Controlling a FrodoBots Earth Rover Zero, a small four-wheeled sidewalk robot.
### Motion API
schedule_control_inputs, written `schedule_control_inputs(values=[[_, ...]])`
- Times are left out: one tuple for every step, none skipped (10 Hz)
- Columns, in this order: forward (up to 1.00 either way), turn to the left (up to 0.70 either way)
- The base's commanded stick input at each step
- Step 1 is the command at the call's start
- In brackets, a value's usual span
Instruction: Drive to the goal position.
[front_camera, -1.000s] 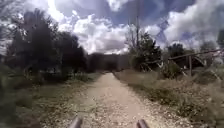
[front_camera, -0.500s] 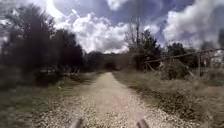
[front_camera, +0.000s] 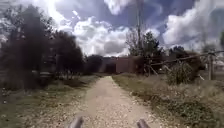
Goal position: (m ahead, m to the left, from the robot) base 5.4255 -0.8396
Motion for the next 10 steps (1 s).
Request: schedule_control_inputs(values=[[1.00, 0.27], [1.00, 0.27], [1.00, 0.27], [1.00, 0.27], [1.00, 0.27], [1.00, 0.27], [1.00, 0.27], [1.00, 0.27], [1.00, 0.02], [1.00, 0.00]])
